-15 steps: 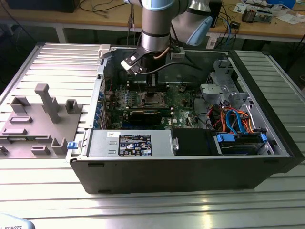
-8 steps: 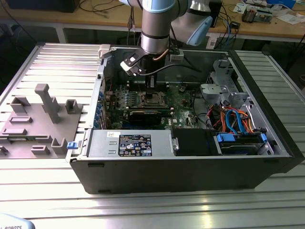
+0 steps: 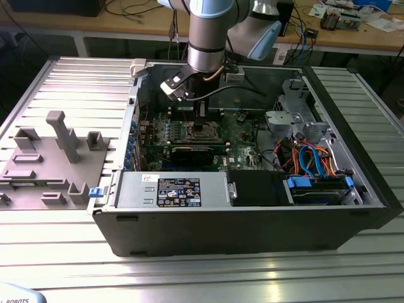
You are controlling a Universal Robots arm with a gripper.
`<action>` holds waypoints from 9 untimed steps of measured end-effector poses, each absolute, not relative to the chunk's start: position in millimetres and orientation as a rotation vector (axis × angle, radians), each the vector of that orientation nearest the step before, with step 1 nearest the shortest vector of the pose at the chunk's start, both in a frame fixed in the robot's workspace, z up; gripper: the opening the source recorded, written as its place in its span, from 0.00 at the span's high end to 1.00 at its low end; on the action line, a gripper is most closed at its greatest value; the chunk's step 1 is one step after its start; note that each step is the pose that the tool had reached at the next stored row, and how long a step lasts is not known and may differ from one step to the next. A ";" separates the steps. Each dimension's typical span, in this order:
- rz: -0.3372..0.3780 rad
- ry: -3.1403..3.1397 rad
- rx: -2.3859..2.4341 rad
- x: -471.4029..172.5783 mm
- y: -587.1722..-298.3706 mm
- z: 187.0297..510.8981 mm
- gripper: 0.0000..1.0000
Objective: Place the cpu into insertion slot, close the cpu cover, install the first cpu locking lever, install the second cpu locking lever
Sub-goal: 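Close the cpu cover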
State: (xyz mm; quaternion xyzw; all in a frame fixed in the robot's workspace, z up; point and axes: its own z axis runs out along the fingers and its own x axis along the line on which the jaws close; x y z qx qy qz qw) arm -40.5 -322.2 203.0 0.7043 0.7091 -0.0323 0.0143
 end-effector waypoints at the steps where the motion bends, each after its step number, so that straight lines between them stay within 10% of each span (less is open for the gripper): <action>1: -0.101 2.208 2.192 -38.9 -322.3 203.0 0.89; 9: -0.106 2.211 2.196 -27.2 -322.3 208.0 0.89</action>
